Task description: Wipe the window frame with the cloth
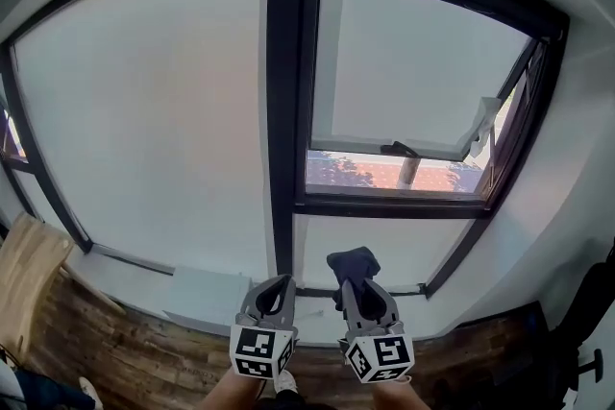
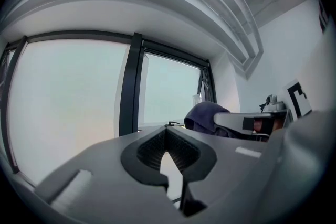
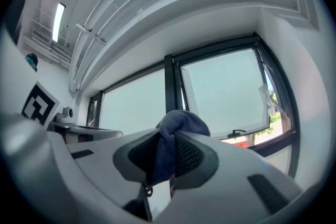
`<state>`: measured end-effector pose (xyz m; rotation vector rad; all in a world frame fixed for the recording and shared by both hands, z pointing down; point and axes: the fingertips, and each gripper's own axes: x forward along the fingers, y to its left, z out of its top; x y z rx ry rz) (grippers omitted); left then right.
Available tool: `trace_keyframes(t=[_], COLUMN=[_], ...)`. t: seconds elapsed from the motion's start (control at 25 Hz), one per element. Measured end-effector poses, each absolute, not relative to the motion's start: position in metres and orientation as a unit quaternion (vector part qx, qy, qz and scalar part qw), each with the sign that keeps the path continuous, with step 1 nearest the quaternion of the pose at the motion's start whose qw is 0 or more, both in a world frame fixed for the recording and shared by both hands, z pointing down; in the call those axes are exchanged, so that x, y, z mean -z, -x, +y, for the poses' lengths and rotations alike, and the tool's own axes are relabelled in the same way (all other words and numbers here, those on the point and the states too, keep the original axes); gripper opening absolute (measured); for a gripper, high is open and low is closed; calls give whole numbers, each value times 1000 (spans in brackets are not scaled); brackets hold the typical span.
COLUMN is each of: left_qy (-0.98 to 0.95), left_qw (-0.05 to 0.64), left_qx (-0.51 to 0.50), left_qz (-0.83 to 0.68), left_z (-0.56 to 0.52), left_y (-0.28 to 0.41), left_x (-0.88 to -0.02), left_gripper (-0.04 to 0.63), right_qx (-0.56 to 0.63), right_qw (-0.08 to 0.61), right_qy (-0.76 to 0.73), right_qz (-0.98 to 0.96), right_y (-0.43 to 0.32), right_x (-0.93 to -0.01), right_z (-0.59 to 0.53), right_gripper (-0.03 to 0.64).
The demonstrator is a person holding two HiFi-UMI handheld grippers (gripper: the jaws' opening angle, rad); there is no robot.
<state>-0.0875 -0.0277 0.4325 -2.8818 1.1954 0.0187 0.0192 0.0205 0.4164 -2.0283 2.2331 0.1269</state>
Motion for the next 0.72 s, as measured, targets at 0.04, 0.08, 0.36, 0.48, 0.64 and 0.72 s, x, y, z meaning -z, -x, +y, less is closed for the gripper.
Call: trace_keyframes(t=[0.04, 0.08, 0.36, 0.48, 0.64, 0.72], left_qy=[924, 924, 923, 924, 927, 928], left_qw=[11, 12, 11, 9, 3, 0], left_qx=[-5, -4, -8, -12, -15, -16], left_qz=[383, 383, 384, 382, 376, 373], left_z=[-38, -49, -127, -154, -187, -201], left_y=[86, 86, 92, 97, 103, 103], left_x=[-431, -430, -419, -418, -422, -424], left_gripper=[8, 8, 8, 8, 8, 8], right_qx=[-41, -40, -46, -47, -54, -54], right_qw=[60, 58, 48, 43, 42, 43], right_qy=[669, 668, 658, 654, 660, 661], right_qz=[740, 741, 750, 754, 748, 747], right_y=[-20, -20, -9, -7, -10, -10], right_x=[-415, -415, -407, -405, -400, -400], right_z=[9, -2, -79, -108, -141, -154], right_gripper=[72, 72, 72, 71, 71, 71])
